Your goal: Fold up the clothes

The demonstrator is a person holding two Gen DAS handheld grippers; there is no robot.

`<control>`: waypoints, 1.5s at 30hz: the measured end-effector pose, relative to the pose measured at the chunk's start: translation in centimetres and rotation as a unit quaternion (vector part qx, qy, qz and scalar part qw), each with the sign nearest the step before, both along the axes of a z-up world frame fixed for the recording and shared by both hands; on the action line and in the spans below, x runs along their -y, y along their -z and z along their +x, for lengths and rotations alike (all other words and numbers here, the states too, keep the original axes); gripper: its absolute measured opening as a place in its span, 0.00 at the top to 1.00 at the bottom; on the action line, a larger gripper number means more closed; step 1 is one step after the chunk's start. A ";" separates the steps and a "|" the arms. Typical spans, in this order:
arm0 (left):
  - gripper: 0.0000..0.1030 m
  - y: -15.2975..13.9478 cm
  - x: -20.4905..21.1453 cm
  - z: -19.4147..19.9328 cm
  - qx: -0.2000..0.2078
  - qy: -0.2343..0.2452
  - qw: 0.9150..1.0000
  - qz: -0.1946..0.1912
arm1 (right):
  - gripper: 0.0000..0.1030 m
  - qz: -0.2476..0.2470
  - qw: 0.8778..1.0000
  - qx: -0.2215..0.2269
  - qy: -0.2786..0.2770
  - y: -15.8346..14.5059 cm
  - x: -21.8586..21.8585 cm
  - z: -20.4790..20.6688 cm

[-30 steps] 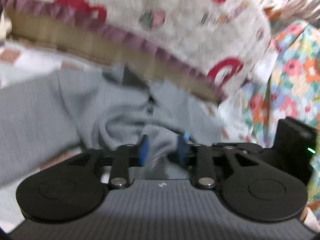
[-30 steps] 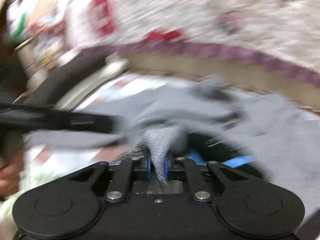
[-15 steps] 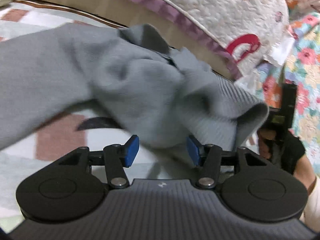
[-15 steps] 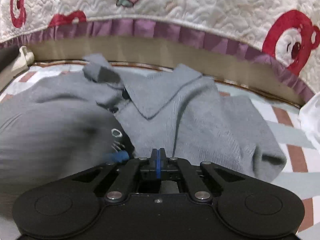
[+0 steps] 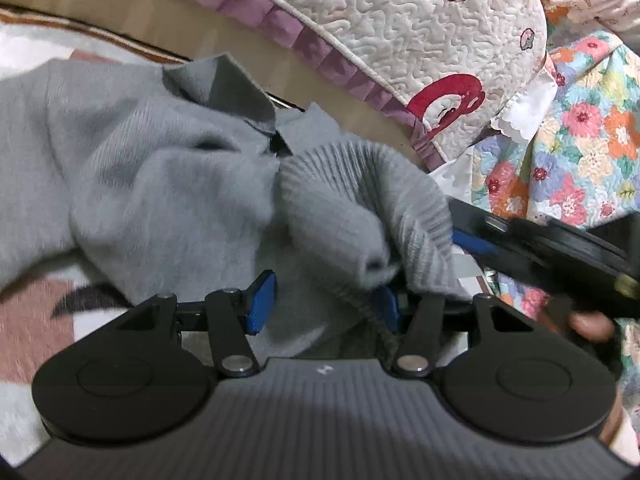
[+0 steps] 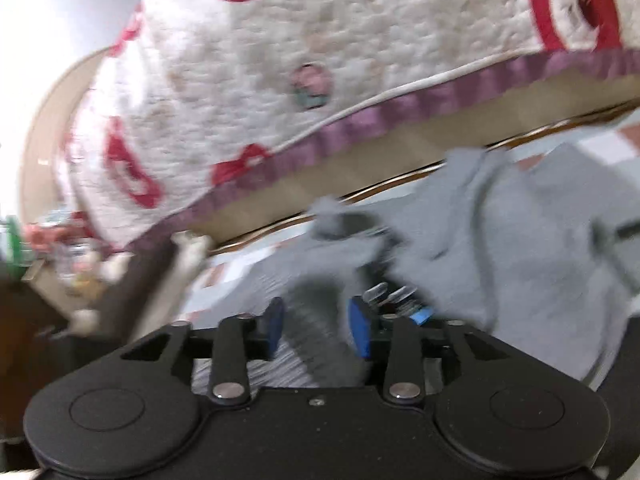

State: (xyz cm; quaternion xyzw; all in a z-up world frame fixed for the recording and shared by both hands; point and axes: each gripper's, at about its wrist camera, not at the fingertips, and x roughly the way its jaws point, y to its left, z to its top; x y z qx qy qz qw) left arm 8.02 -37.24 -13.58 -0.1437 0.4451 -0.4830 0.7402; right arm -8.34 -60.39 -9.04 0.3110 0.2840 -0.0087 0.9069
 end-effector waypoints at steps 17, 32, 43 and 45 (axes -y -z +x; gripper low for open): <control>0.47 1.3 -0.1 1.9 -0.001 -0.029 1.000 0.008 | 0.97 -0.066 0.992 -0.107 -0.003 0.3 -3.1 0.9; 0.47 0.2 0.0 -1.3 -0.023 0.033 0.999 -0.011 | 0.87 -0.078 0.996 -0.024 -0.046 -0.3 -4.5 -0.3; 0.47 -1.1 3.9 -3.9 0.055 0.084 0.995 0.021 | 0.38 0.126 0.992 -0.002 -0.021 2.1 0.1 -0.9; 0.47 -0.9 3.7 -4.0 0.055 0.082 0.995 0.022 | 0.40 0.115 0.993 -0.010 -0.001 2.1 0.0 -0.9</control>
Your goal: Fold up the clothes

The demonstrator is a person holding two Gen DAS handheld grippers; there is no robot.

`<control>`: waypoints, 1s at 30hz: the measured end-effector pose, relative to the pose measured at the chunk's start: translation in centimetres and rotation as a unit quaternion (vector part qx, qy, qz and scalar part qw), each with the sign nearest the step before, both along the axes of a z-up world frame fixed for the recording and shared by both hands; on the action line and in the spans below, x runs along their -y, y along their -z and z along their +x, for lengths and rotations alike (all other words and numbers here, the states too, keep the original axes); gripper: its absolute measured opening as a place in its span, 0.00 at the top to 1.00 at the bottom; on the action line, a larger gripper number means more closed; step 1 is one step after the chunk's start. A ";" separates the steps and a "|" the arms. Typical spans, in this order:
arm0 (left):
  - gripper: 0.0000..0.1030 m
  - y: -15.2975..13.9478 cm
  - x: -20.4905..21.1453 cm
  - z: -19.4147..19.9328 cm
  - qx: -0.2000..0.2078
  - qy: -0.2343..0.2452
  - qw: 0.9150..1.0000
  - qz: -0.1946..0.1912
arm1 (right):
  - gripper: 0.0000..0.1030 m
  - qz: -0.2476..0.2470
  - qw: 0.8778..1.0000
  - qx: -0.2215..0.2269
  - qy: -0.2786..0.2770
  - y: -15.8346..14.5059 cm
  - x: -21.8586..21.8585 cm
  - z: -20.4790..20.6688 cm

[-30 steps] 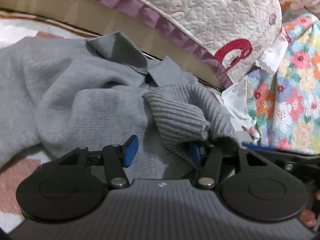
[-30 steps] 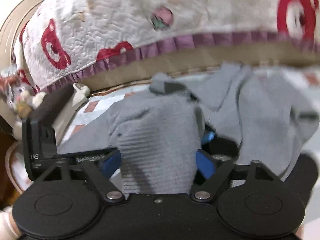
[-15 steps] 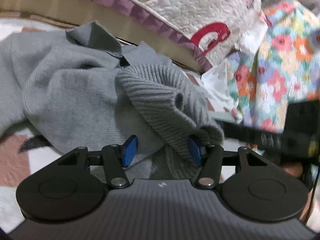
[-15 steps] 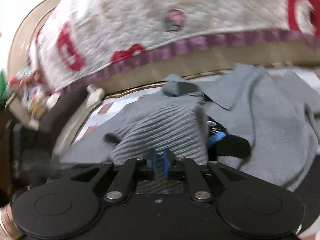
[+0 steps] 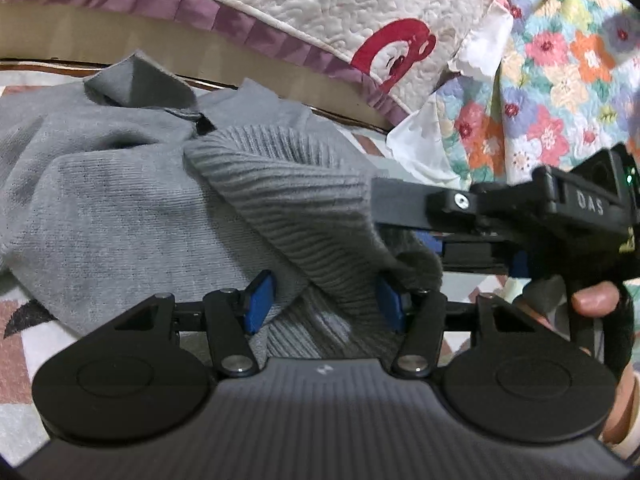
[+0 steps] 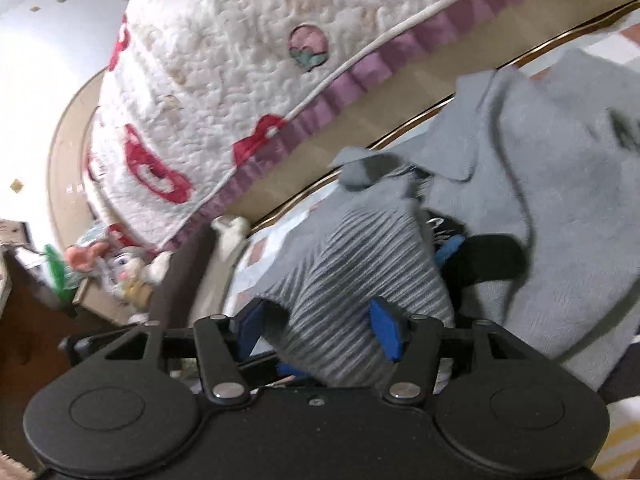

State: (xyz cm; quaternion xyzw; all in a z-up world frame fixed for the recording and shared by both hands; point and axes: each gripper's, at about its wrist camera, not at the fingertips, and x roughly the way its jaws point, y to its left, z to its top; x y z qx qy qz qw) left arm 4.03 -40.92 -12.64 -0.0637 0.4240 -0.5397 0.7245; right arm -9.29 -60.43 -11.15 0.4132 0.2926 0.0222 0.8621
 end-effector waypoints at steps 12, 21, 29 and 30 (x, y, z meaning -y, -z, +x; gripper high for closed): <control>0.43 0.6 -4.4 0.4 -0.053 -0.043 0.998 -0.008 | 0.91 -0.048 0.997 0.000 0.060 0.1 0.3 -0.6; 0.29 -0.6 -4.4 -0.6 -0.079 -0.020 0.996 -0.039 | 0.91 -0.083 0.994 0.041 0.052 -1.0 -0.2 -0.8; 0.75 2.0 -3.3 0.9 -0.112 -0.036 0.993 -0.022 | 0.91 -0.065 0.995 0.045 0.058 -0.7 0.3 -1.0; 0.74 2.3 -3.3 1.1 -0.117 -0.040 0.992 -0.013 | 0.91 -0.062 0.995 0.045 0.057 -0.7 0.3 -1.0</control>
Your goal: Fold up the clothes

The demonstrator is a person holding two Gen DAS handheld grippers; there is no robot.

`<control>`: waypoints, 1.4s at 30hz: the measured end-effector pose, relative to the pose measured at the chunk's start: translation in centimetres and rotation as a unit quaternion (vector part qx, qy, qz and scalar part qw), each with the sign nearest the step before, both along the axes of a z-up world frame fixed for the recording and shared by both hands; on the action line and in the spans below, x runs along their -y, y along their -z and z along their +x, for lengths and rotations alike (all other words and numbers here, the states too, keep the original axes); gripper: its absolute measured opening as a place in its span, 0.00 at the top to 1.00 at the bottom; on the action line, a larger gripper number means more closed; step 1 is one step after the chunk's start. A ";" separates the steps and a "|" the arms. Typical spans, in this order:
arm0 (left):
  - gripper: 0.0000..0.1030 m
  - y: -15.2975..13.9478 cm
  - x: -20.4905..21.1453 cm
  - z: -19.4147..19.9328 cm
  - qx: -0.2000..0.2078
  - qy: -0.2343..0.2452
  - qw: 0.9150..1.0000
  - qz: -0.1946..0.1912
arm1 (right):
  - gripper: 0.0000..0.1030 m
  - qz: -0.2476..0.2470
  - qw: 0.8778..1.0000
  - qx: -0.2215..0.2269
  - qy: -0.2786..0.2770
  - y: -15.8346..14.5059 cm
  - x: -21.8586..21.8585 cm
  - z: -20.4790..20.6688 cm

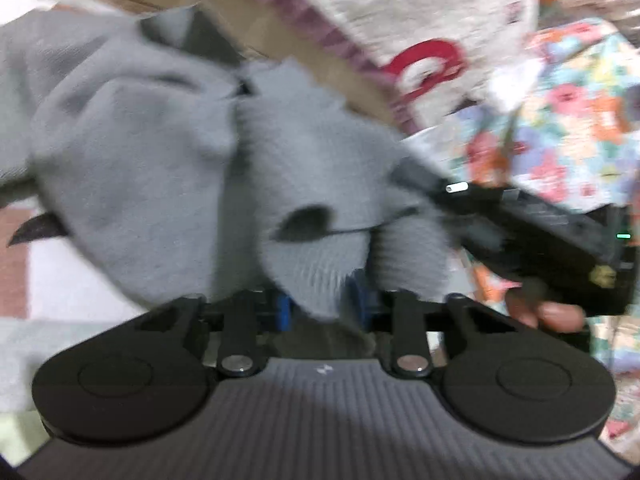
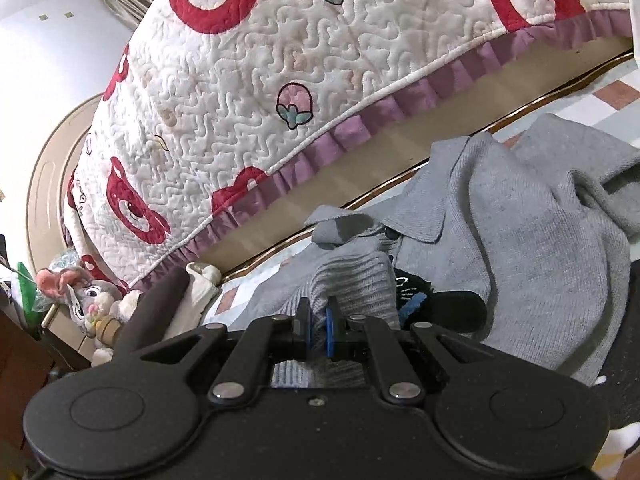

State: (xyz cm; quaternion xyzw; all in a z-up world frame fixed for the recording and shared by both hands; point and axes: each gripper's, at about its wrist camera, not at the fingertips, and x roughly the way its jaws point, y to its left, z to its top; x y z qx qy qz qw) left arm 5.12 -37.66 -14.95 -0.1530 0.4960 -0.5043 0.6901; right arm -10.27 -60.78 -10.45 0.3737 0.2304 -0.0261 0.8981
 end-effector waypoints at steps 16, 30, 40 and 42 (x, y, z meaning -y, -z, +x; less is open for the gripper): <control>0.92 -6.5 -3.1 0.6 0.225 -0.112 0.964 0.092 | 0.91 0.083 0.995 0.028 0.036 0.8 2.0 -0.9; 0.92 -16.6 -4.8 -0.6 0.431 -0.173 0.881 0.093 | 0.85 0.057 0.998 -0.003 -0.005 0.7 0.8 0.4; 0.92 -19.0 -6.9 -0.5 0.428 -0.227 0.873 0.049 | 0.31 -0.004 0.990 -0.109 -0.091 -3.3 -5.5 -1.5; 0.92 -20.1 -8.9 -0.9 0.435 -0.262 0.861 0.021 | 0.31 -0.060 0.980 -0.166 -0.095 -2.7 -8.1 -1.0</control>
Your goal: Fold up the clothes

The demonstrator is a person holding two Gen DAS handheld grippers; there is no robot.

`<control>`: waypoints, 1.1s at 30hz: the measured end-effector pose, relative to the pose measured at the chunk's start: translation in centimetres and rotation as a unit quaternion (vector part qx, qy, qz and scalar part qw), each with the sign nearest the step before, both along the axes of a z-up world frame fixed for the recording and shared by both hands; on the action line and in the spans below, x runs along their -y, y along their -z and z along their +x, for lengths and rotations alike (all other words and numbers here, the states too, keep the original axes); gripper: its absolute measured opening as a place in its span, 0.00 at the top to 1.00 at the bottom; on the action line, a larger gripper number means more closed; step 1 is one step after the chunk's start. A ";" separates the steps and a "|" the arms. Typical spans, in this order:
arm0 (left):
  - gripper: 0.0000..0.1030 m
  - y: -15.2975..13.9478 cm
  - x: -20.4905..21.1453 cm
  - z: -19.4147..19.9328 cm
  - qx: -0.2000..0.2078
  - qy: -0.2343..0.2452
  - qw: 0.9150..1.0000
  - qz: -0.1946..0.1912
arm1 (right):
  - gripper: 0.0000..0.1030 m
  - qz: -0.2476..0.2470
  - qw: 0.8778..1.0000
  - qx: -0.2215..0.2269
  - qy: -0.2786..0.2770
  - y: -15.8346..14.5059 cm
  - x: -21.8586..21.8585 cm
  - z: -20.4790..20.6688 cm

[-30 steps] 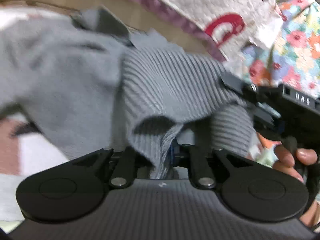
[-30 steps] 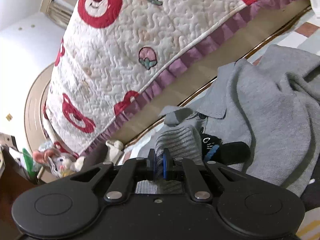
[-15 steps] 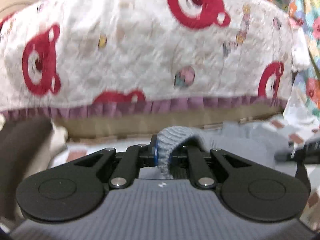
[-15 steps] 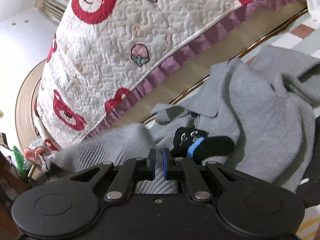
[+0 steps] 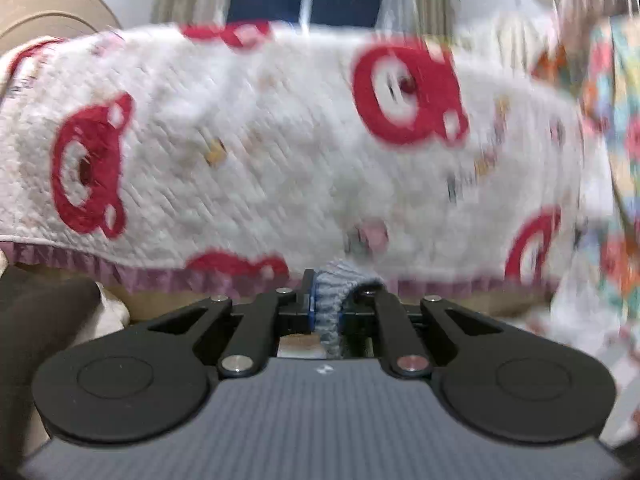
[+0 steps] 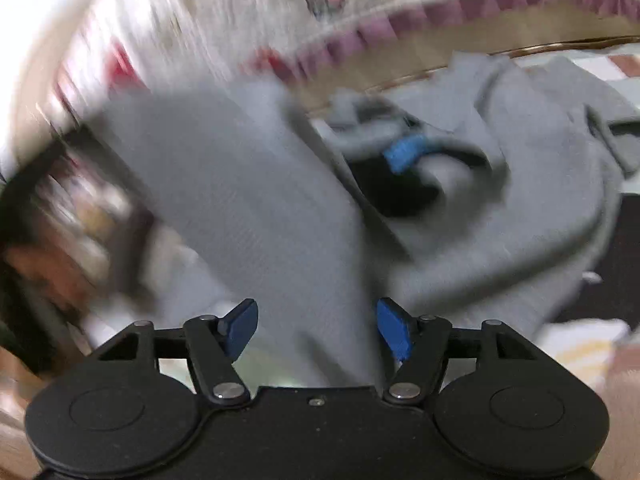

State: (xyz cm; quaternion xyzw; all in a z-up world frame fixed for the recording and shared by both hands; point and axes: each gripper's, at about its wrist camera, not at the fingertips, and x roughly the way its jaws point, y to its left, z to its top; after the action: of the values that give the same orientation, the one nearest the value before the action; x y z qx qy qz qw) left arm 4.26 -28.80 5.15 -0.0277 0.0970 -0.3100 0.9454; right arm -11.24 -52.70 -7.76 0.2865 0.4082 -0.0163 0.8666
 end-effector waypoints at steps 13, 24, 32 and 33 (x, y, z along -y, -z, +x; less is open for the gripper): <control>0.95 0.0 -6.7 3.3 -0.056 -0.070 0.994 -0.063 | 0.99 -0.271 0.962 0.033 0.008 -5.3 3.8 3.2; 0.97 6.3 -7.4 7.2 -0.188 -0.114 0.974 -0.048 | 0.48 -0.147 0.978 -0.070 -0.133 1.7 -4.7 2.4; 0.97 6.9 -10.6 7.5 -0.199 -0.128 0.971 -0.031 | 0.41 -0.284 0.896 -0.102 -0.327 4.8 -12.6 0.5; 0.97 7.2 -10.8 7.6 -0.204 -0.129 0.970 -0.025 | 0.41 -0.309 0.888 -0.106 -0.324 5.4 -13.1 0.8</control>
State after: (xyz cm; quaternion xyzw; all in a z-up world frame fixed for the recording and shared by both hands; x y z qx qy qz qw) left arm 11.84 -17.98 -2.04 -0.1262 0.2756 -0.1758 0.9366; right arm -10.47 -39.63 -13.14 -0.1477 0.5423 0.1100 0.8197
